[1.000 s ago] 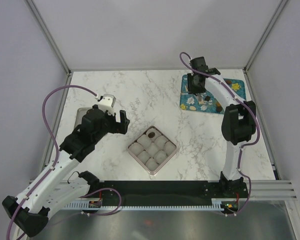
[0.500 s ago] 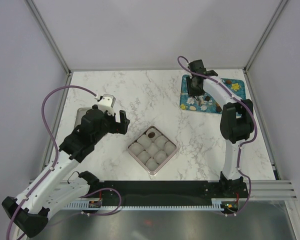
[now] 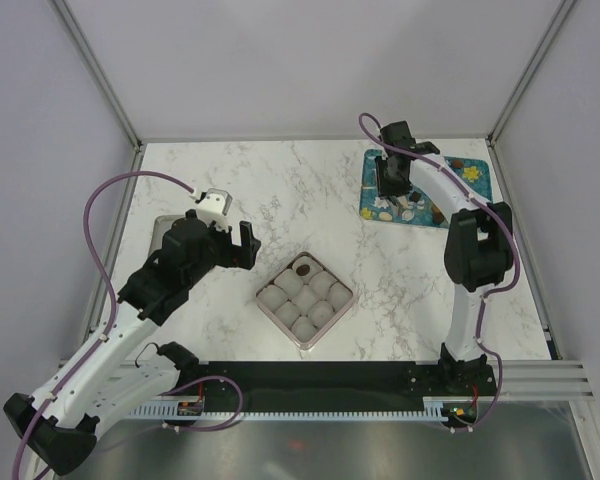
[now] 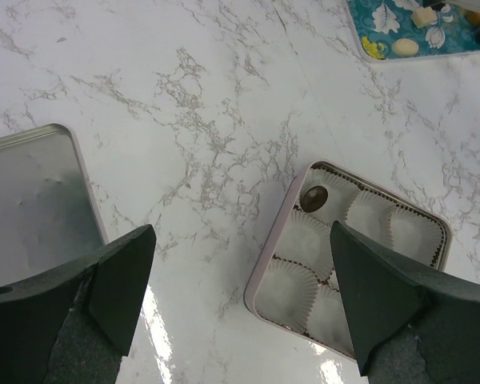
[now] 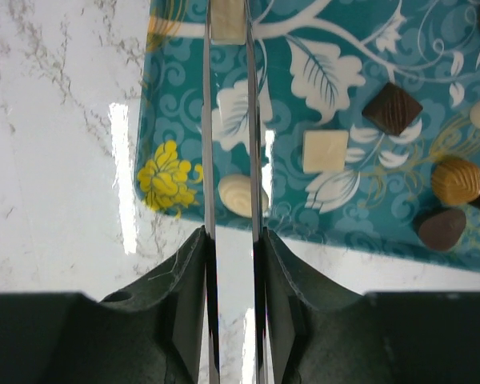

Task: Pack the chocolate

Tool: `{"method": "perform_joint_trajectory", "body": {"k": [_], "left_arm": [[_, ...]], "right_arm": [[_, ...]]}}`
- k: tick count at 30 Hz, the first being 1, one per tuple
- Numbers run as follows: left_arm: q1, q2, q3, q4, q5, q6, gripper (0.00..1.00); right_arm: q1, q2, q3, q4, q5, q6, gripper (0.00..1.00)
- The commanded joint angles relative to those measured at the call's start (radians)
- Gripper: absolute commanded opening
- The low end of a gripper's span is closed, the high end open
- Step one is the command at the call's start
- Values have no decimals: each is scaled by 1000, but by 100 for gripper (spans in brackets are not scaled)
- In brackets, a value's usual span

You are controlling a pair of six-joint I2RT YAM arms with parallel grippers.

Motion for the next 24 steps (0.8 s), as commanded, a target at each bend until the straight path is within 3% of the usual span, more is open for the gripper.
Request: {"method": "perform_joint_trajectory", "body": {"k": [1, 13, 24], "left_arm": [[0, -1, 19, 30, -2, 6, 98], [0, 2, 25, 17, 14, -6, 98], [0, 0, 25, 16, 7, -9, 98]], "right_arm": [[13, -144, -33, -34, -34, 55, 35], [153, -437, -200, -117, -126, 91, 33], [390, -727, -458, -199, -227, 134, 33]]}}
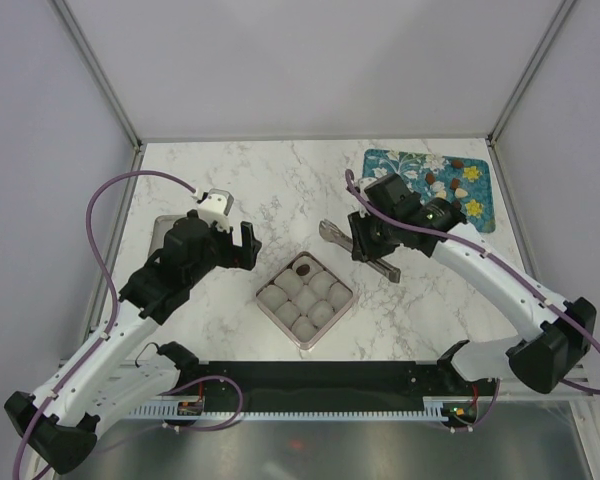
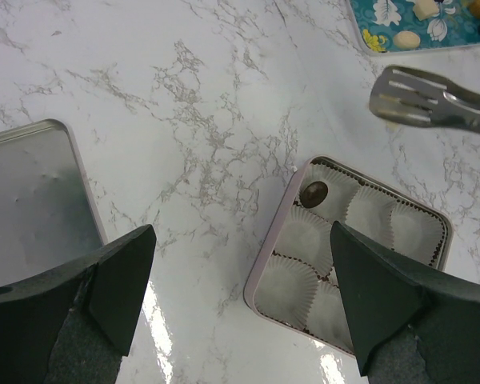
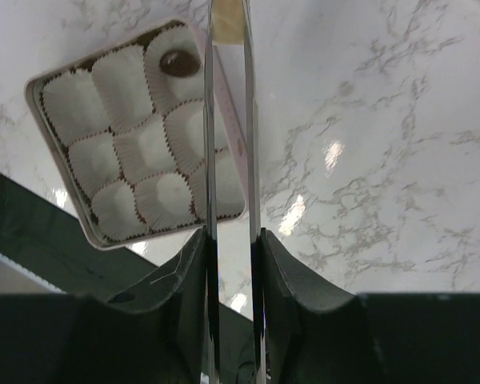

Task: Pack the chocolate

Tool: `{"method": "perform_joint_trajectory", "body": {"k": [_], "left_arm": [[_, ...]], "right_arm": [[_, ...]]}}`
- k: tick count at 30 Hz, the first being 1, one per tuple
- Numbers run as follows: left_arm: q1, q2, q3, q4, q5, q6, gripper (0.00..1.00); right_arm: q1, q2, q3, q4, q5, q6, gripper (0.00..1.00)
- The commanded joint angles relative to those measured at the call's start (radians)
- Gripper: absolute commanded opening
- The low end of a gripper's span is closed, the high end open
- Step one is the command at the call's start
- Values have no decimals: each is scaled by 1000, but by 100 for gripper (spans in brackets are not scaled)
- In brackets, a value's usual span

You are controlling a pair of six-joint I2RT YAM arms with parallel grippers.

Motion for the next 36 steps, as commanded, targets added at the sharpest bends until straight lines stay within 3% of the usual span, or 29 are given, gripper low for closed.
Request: {"method": "perform_joint_trajectory", "body": {"k": [1, 8, 18, 36], "left_arm": [[0, -7, 27, 25, -3, -7, 98], [0, -5, 24, 22, -6, -9, 98], [0, -1, 24, 20, -11, -9, 98], [0, -5, 24, 19, -11, -6, 98]], "right_arm": [[34, -80, -83, -32, -48, 39, 33], [86, -192, -207, 5, -115, 102, 33], [138, -223, -335, 87, -120, 178, 34], [166, -186, -304, 110, -28, 198, 44]]}}
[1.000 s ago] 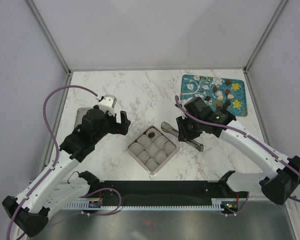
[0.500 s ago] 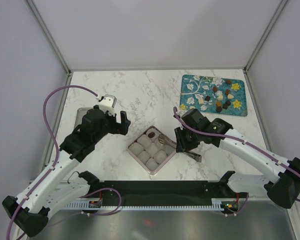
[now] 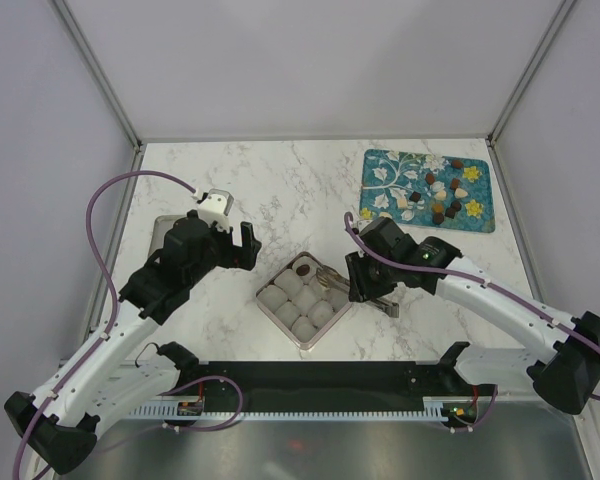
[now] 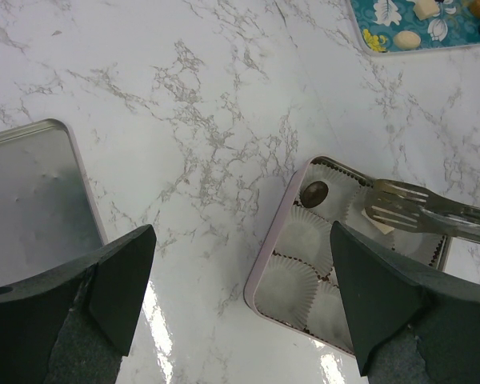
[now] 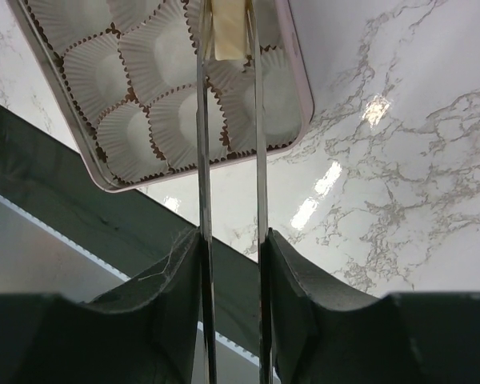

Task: Pack the chocolate

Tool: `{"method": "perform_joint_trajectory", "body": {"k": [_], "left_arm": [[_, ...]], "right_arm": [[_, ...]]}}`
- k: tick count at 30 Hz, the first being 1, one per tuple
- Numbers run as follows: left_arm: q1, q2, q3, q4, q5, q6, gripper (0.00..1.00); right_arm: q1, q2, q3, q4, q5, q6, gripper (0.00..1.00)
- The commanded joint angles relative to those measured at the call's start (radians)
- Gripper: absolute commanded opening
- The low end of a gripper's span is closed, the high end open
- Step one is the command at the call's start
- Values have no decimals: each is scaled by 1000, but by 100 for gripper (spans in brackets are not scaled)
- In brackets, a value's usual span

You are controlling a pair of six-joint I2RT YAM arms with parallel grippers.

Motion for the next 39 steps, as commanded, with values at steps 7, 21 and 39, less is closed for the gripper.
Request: {"method": "perform_joint_trajectory", "body": {"k": [7, 21, 39], "left_arm": [[0, -8, 25, 18, -9, -6, 98], [0, -14, 25, 20, -6, -7, 98], [0, -22, 24, 21, 21, -6, 98]], "right_arm": [[3, -2, 63, 17, 35, 21, 45], [-30, 101, 356, -70, 274, -64, 42], [-481, 421, 508, 14, 339, -175, 45]]}}
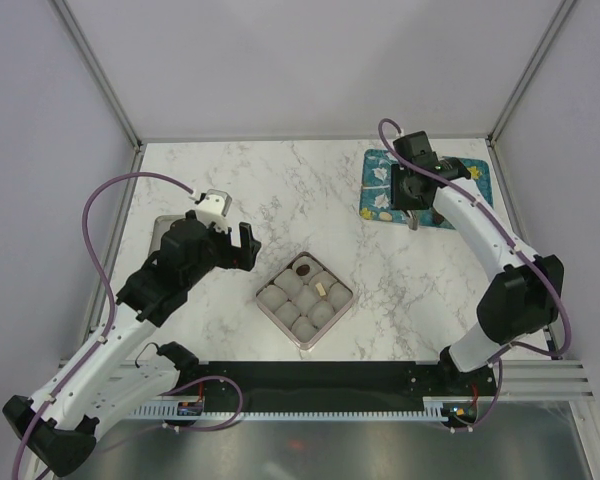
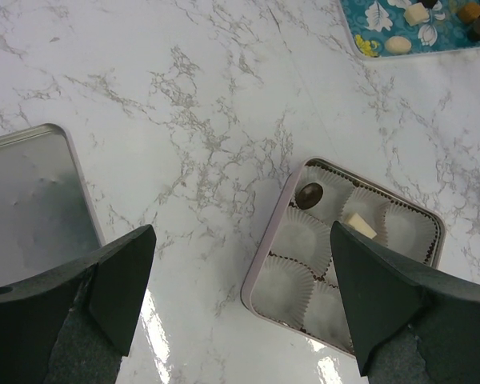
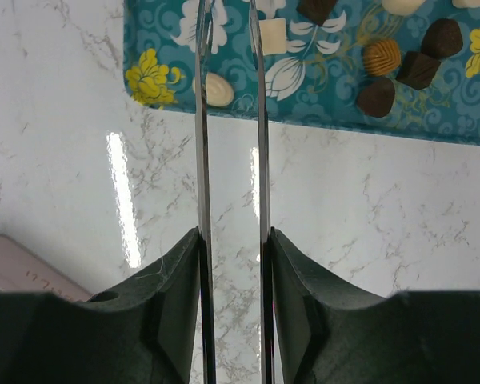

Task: Pack the chocolate

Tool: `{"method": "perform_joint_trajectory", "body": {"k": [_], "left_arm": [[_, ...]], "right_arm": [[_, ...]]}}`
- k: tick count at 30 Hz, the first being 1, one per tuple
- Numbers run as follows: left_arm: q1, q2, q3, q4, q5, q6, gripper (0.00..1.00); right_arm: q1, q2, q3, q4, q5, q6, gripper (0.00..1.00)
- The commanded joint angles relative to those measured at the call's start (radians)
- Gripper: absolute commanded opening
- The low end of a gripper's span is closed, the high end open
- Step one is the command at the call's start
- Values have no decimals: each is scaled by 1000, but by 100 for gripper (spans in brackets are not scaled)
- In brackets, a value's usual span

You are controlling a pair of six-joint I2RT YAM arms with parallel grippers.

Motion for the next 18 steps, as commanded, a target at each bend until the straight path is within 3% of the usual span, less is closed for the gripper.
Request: {"method": "perform_joint_trajectory", "body": {"k": [1, 18], "left_arm": [[0, -1, 24, 21, 15, -6, 98], [0, 7, 22, 20, 20, -7, 98]], "right_arm": [[-57, 25, 17, 63, -37, -16, 45], [-154, 93, -66, 124, -104, -7, 50]]}}
